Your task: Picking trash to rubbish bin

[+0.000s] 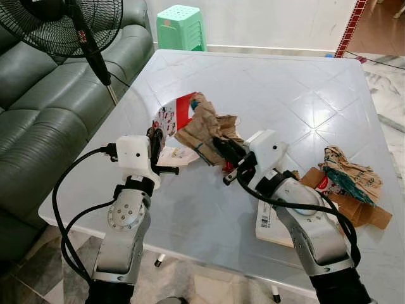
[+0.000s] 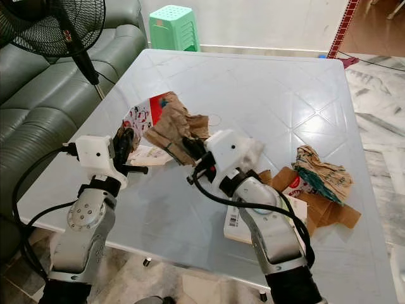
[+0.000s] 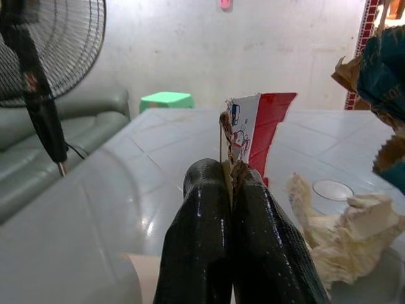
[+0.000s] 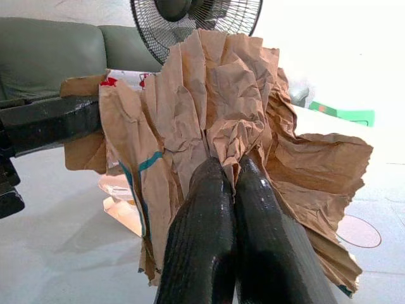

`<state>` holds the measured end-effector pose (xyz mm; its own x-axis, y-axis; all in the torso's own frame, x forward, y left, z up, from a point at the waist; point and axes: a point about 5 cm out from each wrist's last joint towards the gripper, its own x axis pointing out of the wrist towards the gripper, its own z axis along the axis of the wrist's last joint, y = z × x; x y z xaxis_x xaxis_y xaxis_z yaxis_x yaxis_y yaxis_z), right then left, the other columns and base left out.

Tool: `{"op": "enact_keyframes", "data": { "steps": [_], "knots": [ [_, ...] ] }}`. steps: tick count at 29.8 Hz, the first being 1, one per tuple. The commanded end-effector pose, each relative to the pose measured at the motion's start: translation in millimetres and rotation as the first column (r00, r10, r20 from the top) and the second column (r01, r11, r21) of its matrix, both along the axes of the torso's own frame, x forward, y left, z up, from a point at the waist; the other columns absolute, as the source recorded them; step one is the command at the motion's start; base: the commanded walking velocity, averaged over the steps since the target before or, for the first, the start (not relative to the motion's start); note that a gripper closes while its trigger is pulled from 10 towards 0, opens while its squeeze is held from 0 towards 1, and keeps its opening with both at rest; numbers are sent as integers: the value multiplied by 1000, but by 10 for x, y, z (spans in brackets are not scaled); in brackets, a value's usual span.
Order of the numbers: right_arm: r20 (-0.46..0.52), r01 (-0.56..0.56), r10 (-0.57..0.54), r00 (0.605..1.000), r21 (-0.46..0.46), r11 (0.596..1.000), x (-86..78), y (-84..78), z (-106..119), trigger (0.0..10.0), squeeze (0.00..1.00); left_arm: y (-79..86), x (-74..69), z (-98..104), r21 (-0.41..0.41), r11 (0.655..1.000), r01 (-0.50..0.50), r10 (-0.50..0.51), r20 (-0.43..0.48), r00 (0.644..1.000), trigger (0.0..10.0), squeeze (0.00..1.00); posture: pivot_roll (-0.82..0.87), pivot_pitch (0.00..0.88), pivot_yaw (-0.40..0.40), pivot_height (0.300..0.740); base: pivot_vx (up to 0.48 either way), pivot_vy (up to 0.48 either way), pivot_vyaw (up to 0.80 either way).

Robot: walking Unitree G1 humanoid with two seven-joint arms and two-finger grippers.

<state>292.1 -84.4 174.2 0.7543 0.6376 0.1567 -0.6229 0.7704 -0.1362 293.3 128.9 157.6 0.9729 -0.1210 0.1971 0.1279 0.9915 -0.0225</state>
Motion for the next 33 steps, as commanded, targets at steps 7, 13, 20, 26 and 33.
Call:
{"op": "enact_keyframes", "data": {
  "steps": [7,13,20,26,33],
  "knots": [
    [3,26,-26,1000,-1,1000,18,-8,9,0,0,36,3,-16,-14,1000,-3,2,-26,1000,0,0,-14,89,48,740,0,226,0],
    [2,27,-27,1000,-5,1000,28,-2,5,0,0,49,4,-28,-17,1000,-5,4,-38,999,0,0,-10,89,46,740,0,341,0],
    [2,26,-26,1000,-5,1000,33,6,-2,0,0,47,3,-36,-17,1000,2,-3,-43,999,0,0,-9,84,50,740,0,396,0],
    [5,31,-31,1000,-3,1000,40,1,0,0,0,54,16,-25,-17,1000,11,-11,-42,999,0,0,-8,79,55,740,0,399,0],
    [7,37,-37,999,0,999,47,3,-2,0,0,64,26,-16,-20,1000,18,-19,-44,999,0,0,-2,78,59,740,0,402,0]
  ]
}}
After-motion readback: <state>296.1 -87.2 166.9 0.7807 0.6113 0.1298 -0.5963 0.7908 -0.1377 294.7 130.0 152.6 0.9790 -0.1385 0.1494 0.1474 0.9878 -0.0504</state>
